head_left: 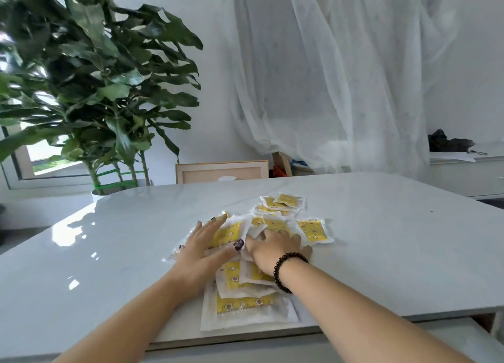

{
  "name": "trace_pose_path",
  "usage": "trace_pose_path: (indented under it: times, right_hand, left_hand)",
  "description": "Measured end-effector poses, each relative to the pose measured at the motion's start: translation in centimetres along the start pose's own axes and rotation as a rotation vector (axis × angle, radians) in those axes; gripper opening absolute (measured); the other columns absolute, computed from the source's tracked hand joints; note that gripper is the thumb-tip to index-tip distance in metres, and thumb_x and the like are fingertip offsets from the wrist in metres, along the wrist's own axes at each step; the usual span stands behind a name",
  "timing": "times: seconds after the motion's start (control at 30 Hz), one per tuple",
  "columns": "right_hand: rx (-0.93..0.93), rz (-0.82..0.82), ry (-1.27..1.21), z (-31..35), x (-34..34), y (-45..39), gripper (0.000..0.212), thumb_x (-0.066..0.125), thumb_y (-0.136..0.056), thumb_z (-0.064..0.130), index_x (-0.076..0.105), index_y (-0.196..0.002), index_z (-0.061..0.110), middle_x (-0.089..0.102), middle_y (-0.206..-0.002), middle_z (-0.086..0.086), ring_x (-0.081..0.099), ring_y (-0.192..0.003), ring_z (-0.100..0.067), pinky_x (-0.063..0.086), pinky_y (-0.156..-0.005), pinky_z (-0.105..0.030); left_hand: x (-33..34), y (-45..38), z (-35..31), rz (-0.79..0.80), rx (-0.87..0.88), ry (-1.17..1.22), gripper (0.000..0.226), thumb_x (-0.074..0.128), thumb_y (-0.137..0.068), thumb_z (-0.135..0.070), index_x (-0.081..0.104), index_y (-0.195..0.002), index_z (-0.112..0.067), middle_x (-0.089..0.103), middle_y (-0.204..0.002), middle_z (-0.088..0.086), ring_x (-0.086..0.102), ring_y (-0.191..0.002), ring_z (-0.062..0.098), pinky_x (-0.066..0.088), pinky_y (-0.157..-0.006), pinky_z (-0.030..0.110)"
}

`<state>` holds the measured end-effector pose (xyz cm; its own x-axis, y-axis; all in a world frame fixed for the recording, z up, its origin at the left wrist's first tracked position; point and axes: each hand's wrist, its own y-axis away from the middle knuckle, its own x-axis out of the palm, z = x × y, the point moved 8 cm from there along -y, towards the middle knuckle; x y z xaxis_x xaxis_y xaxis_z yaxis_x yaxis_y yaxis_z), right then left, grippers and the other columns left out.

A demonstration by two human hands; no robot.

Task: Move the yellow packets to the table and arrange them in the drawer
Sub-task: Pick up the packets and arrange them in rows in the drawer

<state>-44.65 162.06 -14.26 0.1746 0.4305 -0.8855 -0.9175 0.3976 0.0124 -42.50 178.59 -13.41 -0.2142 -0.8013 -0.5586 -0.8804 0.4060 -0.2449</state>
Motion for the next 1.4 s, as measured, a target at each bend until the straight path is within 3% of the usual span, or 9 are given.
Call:
trace_pose_path:
  times: [0.1,0.27,0.47,0.67,0.83,0.93,1.03,1.23,1.4]
  right_hand:
    - [0.035,-0.119,-0.179,-0.5,-2.3,-1.1,0.039,0.040,-0.082,0.047,0.063,-0.099,0.021,0.057,-0.117,-0.004,0.037,-0.121,-0.030,0.032,-0.099,-0.046]
    - [-0.020,-0.334,-0.272,-0.4,-5.9,-5.8,0.030,0.056,-0.074,0.024,0.066,-0.102,0.016,0.058,-0.115,-0.004,0.046,-0.113,-0.028,0.046,-0.094,-0.041]
    - [0.036,-0.348,-0.171,-0.6,-6.8,-14.2,0.059,0.070,-0.070,0.034,0.056,-0.124,0.014,0.052,-0.131,-0.007,0.049,-0.119,-0.027,0.047,-0.096,-0.033]
    - [0.046,-0.036,-0.133,-0.3,-2.2,-19.3,0.103,0.069,-0.066,0.062,0.022,-0.148,0.021,0.031,-0.151,-0.008,0.032,-0.136,-0.031,0.034,-0.109,-0.042]
    - [-0.019,-0.097,0.267,0.1,-1.1,-20.4,0.071,0.047,-0.084,0.062,0.045,-0.136,0.015,0.051,-0.135,-0.012,0.050,-0.119,-0.032,0.044,-0.090,-0.034]
    - [-0.113,-0.196,0.420,1.6,-1.4,-19.6,0.036,0.045,-0.094,0.030,0.054,-0.123,0.010,0.058,-0.117,-0.015,0.057,-0.102,-0.032,0.043,-0.073,-0.031]
    - [-0.234,-0.256,0.566,2.6,-2.4,-17.7,0.027,0.044,-0.089,0.003,0.054,-0.114,0.007,0.057,-0.110,-0.017,0.057,-0.094,-0.033,0.043,-0.069,-0.032]
    - [-0.324,-0.443,0.471,1.5,-7.1,-12.2,0.022,0.041,-0.081,-0.012,0.045,-0.088,0.009,0.040,-0.069,-0.007,0.045,-0.069,-0.028,0.035,-0.057,-0.030]
    - [-0.437,-0.568,0.237,1.1,-10.8,-5.9,0.030,0.042,-0.089,-0.003,0.059,-0.107,0.013,0.050,-0.073,-0.008,0.050,-0.068,-0.029,0.042,-0.057,-0.031]
  left_hand:
    - [1.2,0.2,-1.0,0.112,0.098,-0.343,0.097,0.051,-0.053,-0.081,0.022,-0.143,-0.056,0.015,-0.154,-0.026,-0.007,-0.147,0.002,0.000,-0.120,0.051]
    - [1.1,-2.2,-0.3,0.145,-0.006,-0.380,0.082,0.064,-0.069,-0.072,0.029,-0.141,-0.055,0.015,-0.159,-0.018,0.001,-0.149,0.008,0.005,-0.121,0.049]
    - [1.0,-3.4,0.6,0.119,0.044,-0.411,0.053,0.052,-0.087,-0.062,0.036,-0.137,-0.056,0.017,-0.159,-0.017,0.003,-0.148,0.007,0.005,-0.120,0.045]
    - [1.1,-4.4,0.7,0.072,0.059,-0.409,0.043,0.040,-0.095,-0.051,0.036,-0.138,-0.054,0.017,-0.159,-0.017,0.000,-0.149,0.008,0.000,-0.120,0.042]
    - [1.1,-4.8,1.1,0.047,0.064,-0.402,0.042,0.042,-0.096,-0.050,0.040,-0.138,-0.051,0.022,-0.158,-0.015,0.008,-0.149,0.011,0.006,-0.120,0.045]
    - [0.7,-4.6,1.0,-0.004,0.049,-0.319,0.039,0.049,-0.094,-0.046,0.049,-0.133,-0.049,0.028,-0.156,-0.013,0.013,-0.148,0.011,0.014,-0.120,0.045]
    - [0.2,-4.4,0.9,-0.076,0.029,-0.212,0.030,0.060,-0.090,-0.040,0.064,-0.119,-0.043,0.040,-0.150,-0.012,0.023,-0.145,0.008,0.020,-0.118,0.042]
    - [-0.9,-3.3,0.5,-0.241,0.018,-0.175,0.012,0.070,-0.084,-0.032,0.070,-0.090,-0.021,0.065,-0.112,-0.009,0.053,-0.110,0.010,0.035,-0.087,0.024]
    - [-2.3,-1.7,-0.8,-0.315,0.038,-0.278,0.014,0.060,-0.092,-0.024,0.068,-0.100,-0.016,0.064,-0.115,-0.001,0.048,-0.122,0.017,0.030,-0.088,0.021]
